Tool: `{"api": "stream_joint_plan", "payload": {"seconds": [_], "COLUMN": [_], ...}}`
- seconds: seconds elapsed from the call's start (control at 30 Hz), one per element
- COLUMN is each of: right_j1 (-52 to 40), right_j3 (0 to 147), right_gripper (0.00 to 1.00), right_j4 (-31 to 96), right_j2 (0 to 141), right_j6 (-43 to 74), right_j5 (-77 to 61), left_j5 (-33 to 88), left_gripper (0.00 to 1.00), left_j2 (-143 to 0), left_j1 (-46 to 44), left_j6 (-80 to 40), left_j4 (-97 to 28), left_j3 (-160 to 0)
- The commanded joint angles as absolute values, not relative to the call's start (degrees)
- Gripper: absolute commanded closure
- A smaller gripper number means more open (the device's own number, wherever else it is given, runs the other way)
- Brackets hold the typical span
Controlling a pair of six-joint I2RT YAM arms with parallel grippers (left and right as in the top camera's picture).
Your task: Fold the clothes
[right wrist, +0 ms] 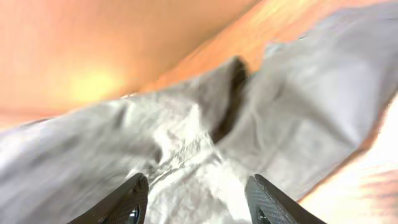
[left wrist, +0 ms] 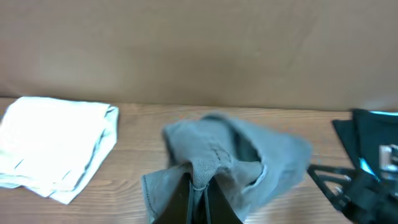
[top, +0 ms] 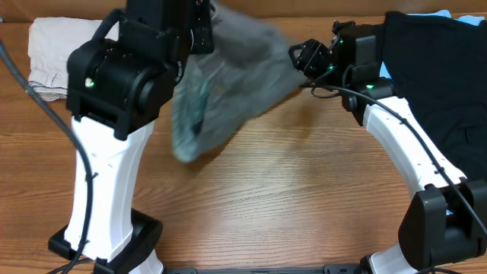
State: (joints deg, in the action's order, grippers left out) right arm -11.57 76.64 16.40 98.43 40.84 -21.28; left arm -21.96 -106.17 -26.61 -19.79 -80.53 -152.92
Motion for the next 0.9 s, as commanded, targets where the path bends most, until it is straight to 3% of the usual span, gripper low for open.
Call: {"api": "stream_joint_plan", "payload": {"seconds": [0.0,0.33,0.67,0.87], "right_j1": [-13.4,-24.5,-36.2,-42.4], "right_j3": [76.5,76.4,76.0,76.0], "right_gripper": [0.44,0.41,0.37,0.29], "right_j4": [18.0,17.5,11.4,5.5], "right_j2": [98.5,98.5,98.9,100.8], "right_j6": [36.1,43.2,54.0,58.4], "right_j5": [-33.6,-32.0,-8.3,1.1], "left_j5": [-25.5,-23.9,-23.9,-23.9], "left_gripper": [0.96,0.96,0.96,0.96], "left_j2": [-110.1,-117.6,-117.5,-117.5], "left_j1": [-26.6,-26.5,-26.5,-26.6], "left_j6": [-21.5,-21.5,-21.5,-21.6], "left_j4": [-78.5,-69.6,-67.2,-67.2], "left_j3": [-153.8,-153.8,-153.9,-153.9]}}
